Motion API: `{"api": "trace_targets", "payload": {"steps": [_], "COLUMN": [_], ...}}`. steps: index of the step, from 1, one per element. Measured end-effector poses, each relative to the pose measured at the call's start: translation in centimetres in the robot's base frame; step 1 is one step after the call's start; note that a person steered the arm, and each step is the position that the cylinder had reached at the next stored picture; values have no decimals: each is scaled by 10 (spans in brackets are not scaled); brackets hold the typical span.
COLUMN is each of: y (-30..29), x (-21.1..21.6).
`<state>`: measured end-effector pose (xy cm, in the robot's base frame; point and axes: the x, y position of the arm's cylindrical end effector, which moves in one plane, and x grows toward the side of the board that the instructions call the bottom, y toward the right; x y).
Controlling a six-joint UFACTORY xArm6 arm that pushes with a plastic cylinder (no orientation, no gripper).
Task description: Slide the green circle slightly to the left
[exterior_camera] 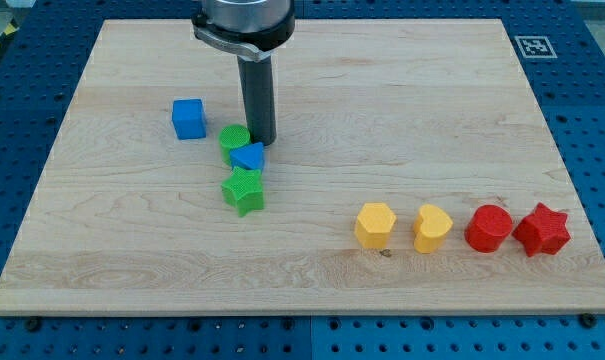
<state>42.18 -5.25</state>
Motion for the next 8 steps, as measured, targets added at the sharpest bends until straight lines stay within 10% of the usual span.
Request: {"api": "trace_targets", "payload": {"steps": [8], "y": [-39], "x": [18]}}
